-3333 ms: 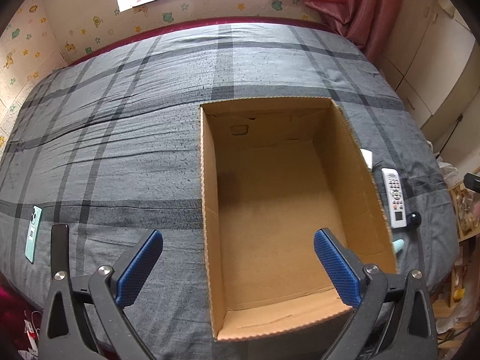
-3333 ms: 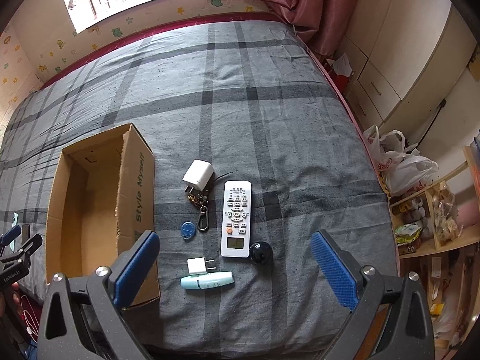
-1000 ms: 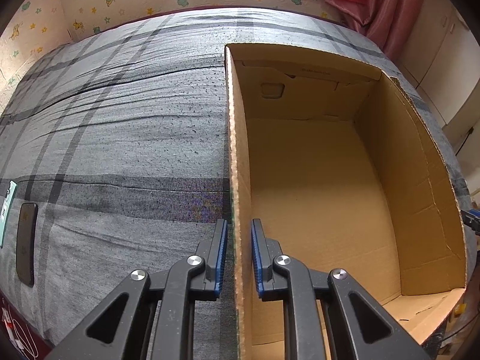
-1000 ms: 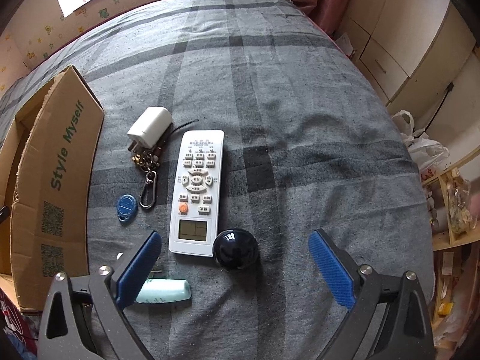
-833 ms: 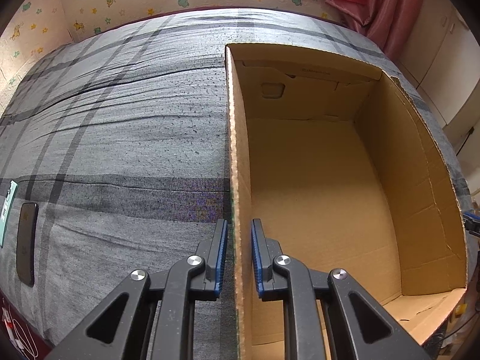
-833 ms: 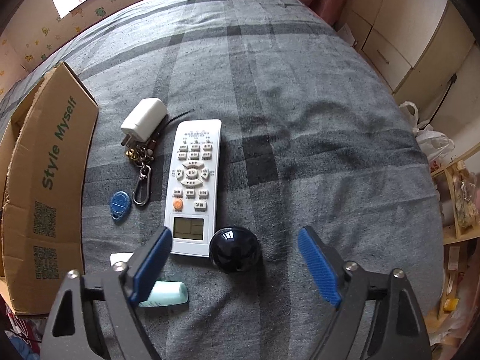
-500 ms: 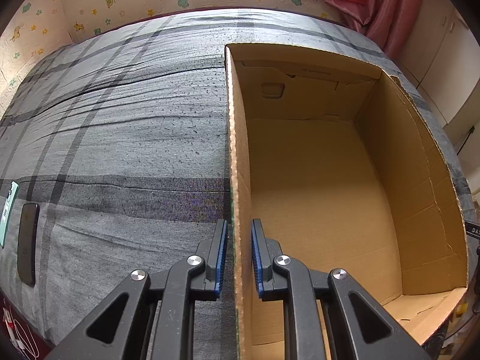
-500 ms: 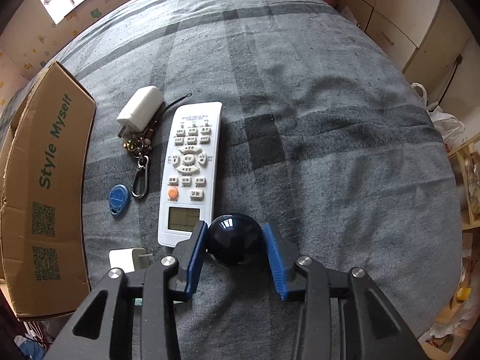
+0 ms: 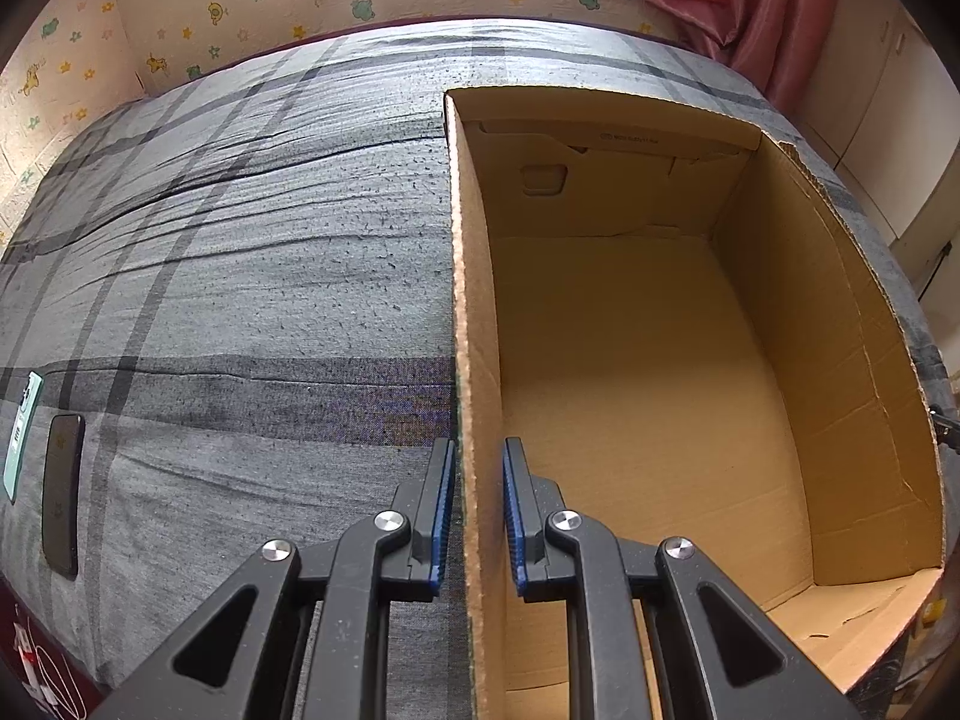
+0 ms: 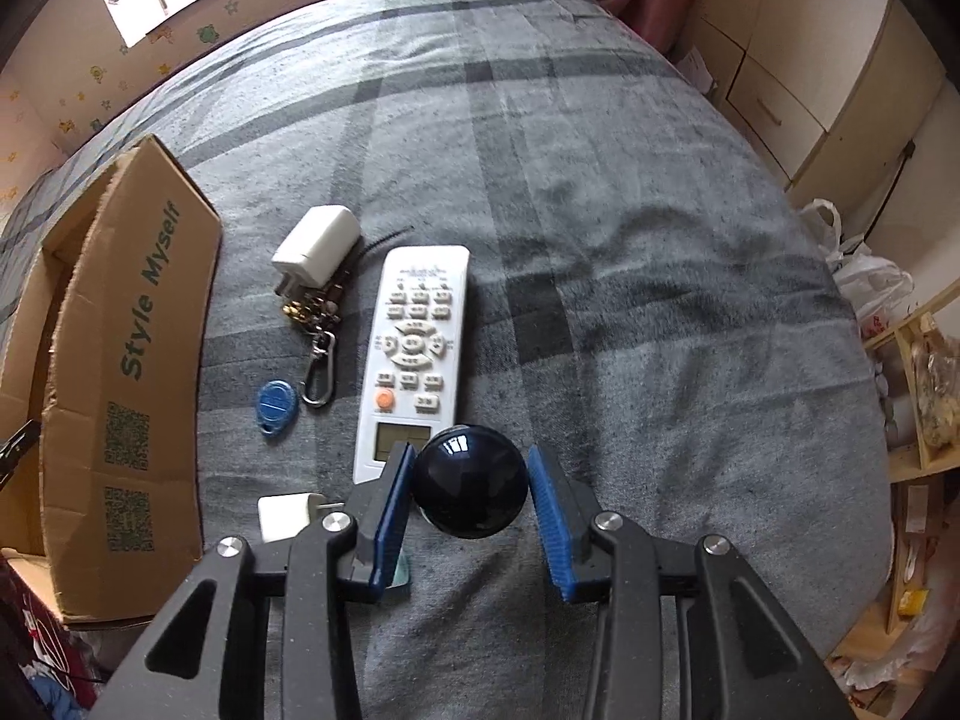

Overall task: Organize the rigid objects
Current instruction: 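Carry the black ball with the right gripper over the box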

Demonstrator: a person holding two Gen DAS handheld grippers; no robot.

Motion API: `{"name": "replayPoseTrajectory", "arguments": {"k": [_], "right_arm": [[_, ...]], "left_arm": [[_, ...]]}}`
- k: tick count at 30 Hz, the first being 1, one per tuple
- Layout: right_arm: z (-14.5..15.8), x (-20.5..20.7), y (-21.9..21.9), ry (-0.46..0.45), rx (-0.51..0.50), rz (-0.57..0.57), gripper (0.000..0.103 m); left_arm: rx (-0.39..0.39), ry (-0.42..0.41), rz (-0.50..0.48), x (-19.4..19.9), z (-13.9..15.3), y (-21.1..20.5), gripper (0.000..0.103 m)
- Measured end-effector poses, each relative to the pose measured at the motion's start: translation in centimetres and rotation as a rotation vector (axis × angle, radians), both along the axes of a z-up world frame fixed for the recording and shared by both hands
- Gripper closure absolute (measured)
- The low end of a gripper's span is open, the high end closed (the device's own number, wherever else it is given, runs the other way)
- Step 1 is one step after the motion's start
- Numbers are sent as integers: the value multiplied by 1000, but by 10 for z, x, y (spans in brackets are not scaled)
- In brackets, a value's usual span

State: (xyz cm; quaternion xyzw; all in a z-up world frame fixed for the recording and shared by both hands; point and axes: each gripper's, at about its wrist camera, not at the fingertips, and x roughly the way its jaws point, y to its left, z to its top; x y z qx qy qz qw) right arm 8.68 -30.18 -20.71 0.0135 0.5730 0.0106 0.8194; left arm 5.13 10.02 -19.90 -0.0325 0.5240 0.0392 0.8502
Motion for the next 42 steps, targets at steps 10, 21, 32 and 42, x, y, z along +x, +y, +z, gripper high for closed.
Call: {"name": "replayPoseTrajectory", "arguments": {"k": [10,21,32,42], "right_arm": [[49,6,41,-76,-9,106,61],[92,9,107,-162,14,253,61],[108,6,172,-201,46,377,61],[109,5,223,-197,77,455,61]], "left_arm": [[19,2,-10,0,-1,-3,86],[24,6,-10,0,-2,-5,86],[35,9,-13,1,-2,-7,86],[28,8,-9,0,-3,-5,86]]}}
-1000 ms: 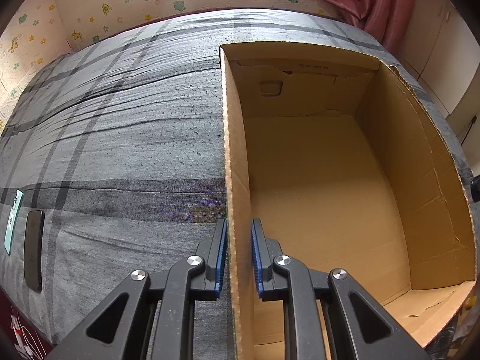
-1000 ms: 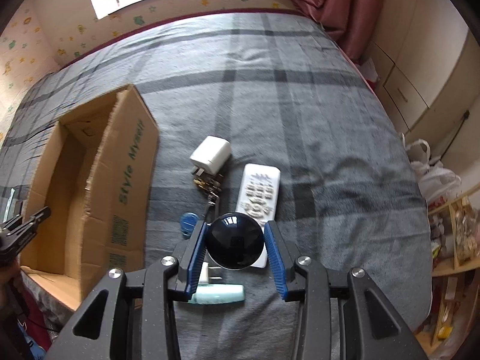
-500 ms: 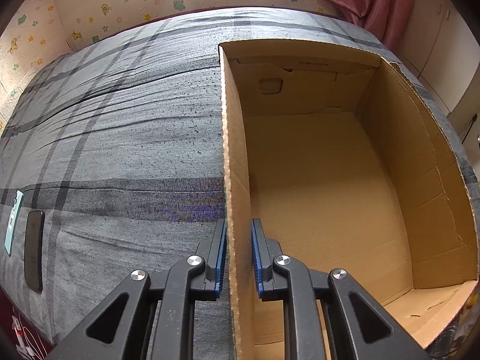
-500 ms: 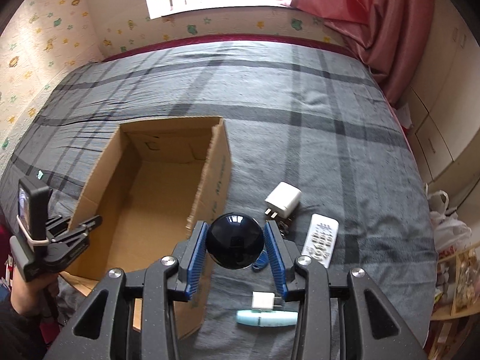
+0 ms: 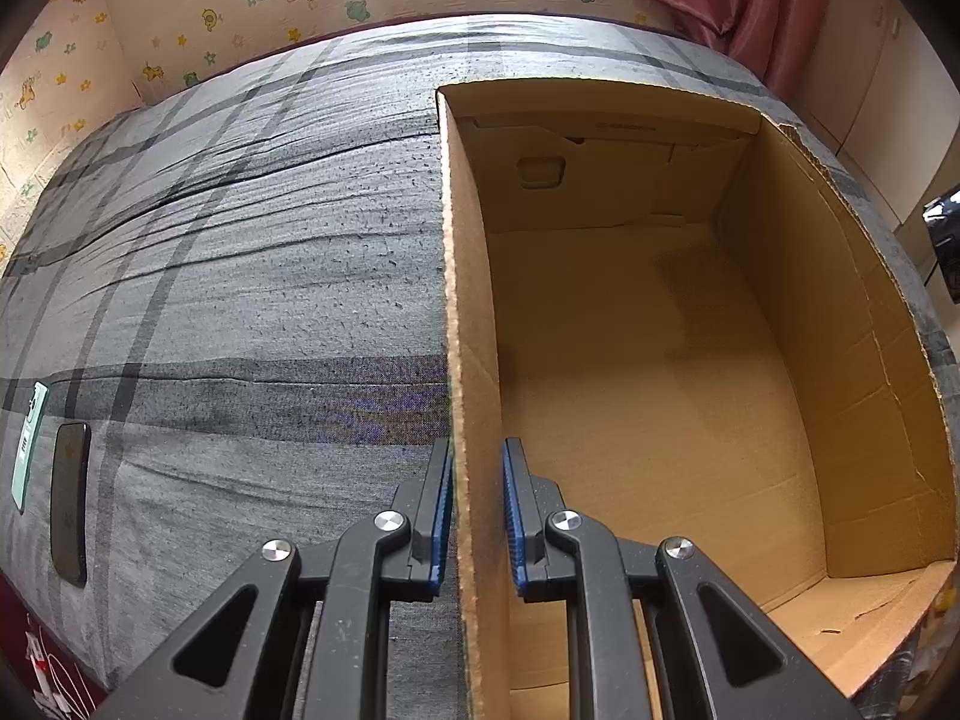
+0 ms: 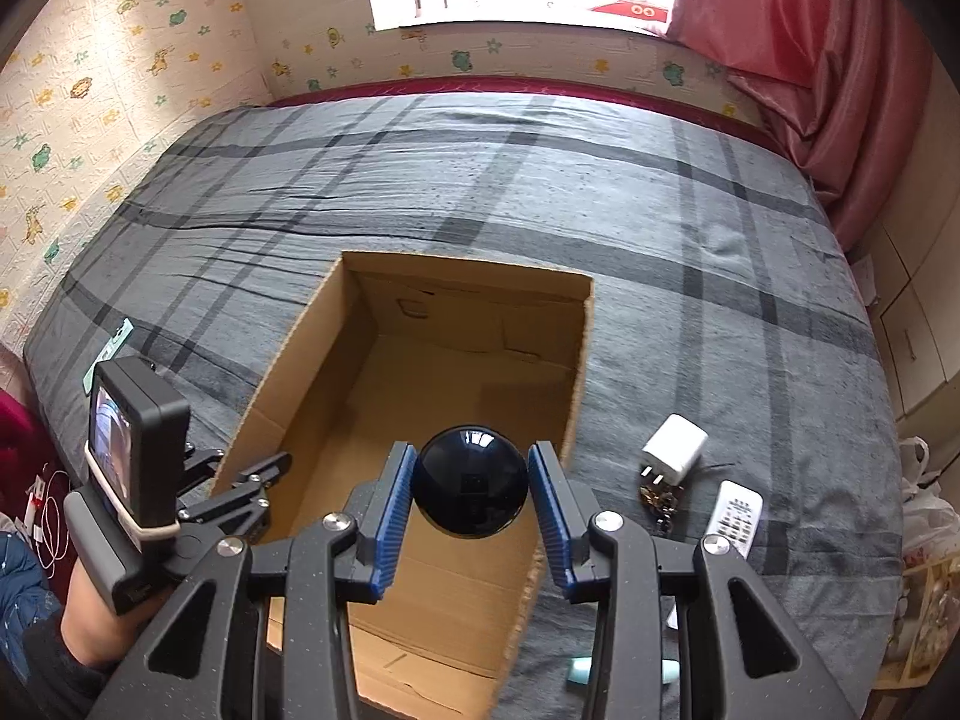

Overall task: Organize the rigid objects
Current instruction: 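Carry the black ball with the right gripper over the box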

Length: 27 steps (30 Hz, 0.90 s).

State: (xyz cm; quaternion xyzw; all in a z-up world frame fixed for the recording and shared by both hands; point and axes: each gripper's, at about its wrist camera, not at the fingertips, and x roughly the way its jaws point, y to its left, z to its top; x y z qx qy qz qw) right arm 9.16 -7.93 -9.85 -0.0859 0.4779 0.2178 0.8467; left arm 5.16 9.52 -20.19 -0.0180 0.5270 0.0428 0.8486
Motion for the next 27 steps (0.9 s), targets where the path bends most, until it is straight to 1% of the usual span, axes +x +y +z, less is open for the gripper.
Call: {"name": "replayPoseTrajectory", "arguments": {"k": [6,11,19,27], "right_arm": [[-14,2,30,27,-13,46,61],[-29,5,50,46,-33,61,61],[-64,18,75,101,-72,62,61],[-97,31,90,168,-103,62,61]], "left_arm": [[0,-1,0,0,0,0,86],[2,-1,-2,0,0,-1,86],[3,-1,-3,0,0,-1,86],[8,1,-3,1,0,-3,86]]}}
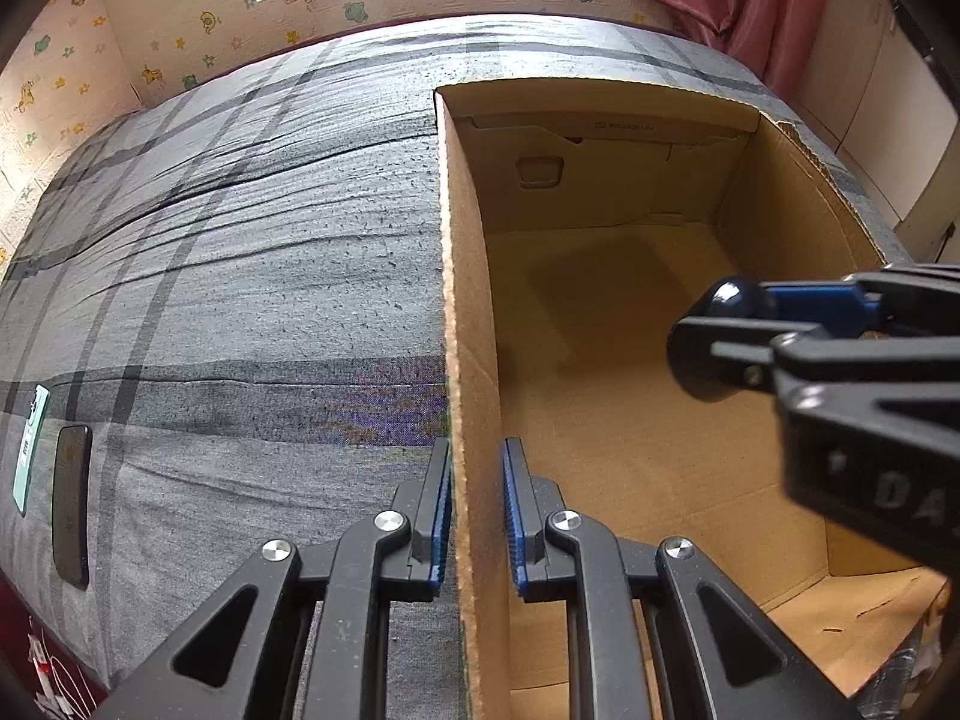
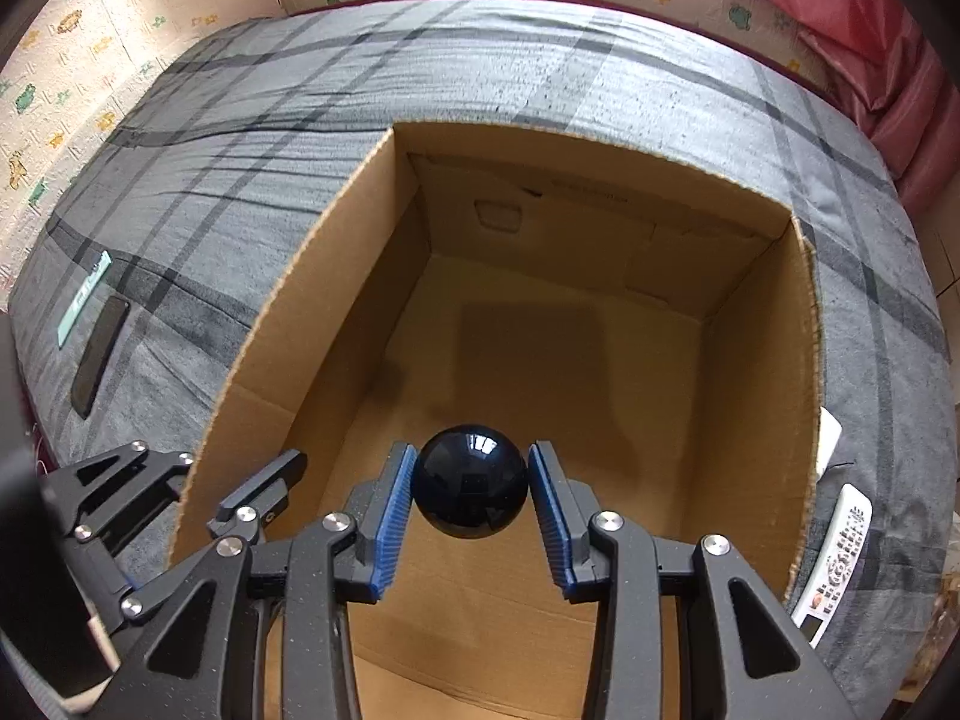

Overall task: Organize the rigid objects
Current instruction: 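Carry the black ball with the right gripper over the box, then open the right gripper to drop the ball into the box, withdraw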

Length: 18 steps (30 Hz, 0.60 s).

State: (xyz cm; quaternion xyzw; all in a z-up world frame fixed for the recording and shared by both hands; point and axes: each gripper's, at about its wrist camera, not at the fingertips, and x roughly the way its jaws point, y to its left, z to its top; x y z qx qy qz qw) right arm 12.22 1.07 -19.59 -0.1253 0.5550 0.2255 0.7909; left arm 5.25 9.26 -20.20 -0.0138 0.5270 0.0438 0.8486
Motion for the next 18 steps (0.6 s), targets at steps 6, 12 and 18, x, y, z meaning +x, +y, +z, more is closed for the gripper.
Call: {"name": "replayPoseTrajectory", "arguments": {"k": [6,12,18], "right_arm": [[-25,5,10,30,-51,10,61],[-37,9,11,59,-68,6,60],[-33,9,8,39,-58,3,55]], "left_arm": [[0,0,0,0,0,0,86],[5,5,-3,1,-2,-1,86],[4,5,-2,0,-3,0,86]]}}
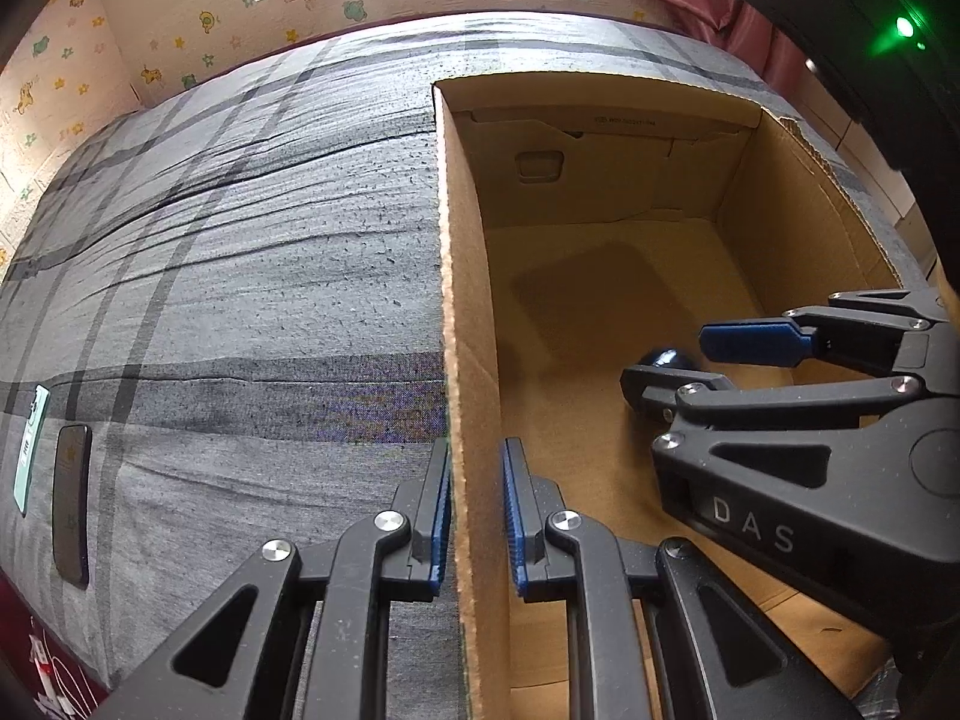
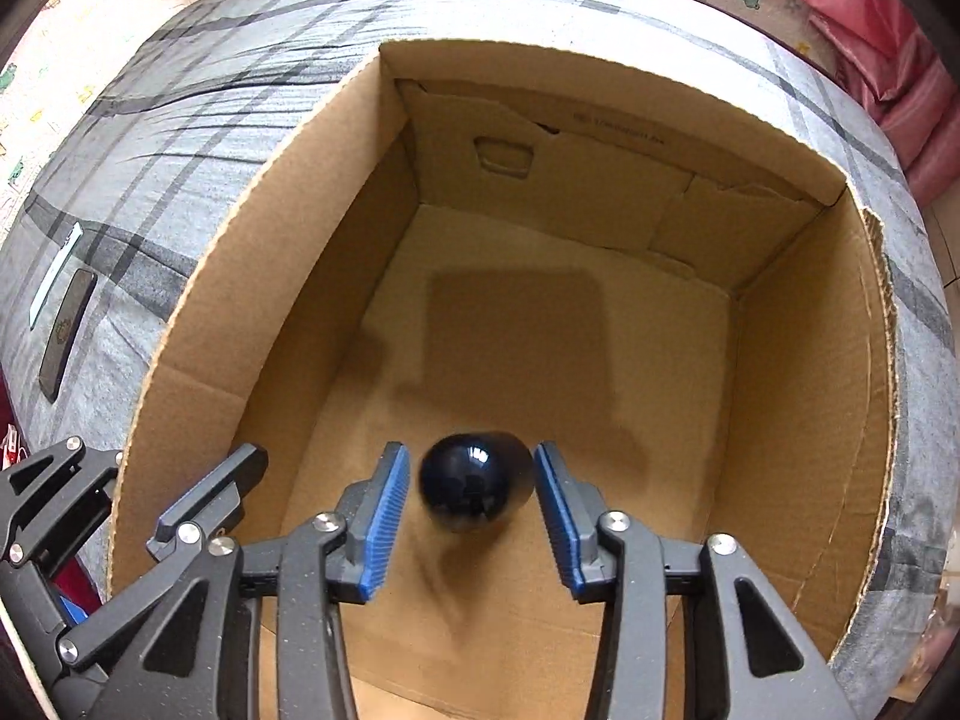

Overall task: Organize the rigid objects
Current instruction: 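Open the right gripper to drop the ball into the box, withdraw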

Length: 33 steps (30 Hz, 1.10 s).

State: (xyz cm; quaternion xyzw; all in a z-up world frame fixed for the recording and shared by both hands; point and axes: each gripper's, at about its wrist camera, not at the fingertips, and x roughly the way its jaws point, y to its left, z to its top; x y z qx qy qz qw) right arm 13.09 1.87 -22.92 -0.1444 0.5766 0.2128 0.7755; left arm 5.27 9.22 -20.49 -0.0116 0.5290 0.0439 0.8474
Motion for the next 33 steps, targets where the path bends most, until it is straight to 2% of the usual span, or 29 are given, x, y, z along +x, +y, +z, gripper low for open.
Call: {"name": "replayPoseTrajectory", "arguments": {"k": [17,23,33], "right_arm": [[27,-16,-19,-55,52,-33,50],[54,-25,-31,-112,71,-48,39],[105,-43,-59,-251,76,-76,14]], "left_arm": [[6,1,6,0,0,-1,86],[7,1,8,1,0,-1,86],[9,3,9,1,0,-1,86]]}}
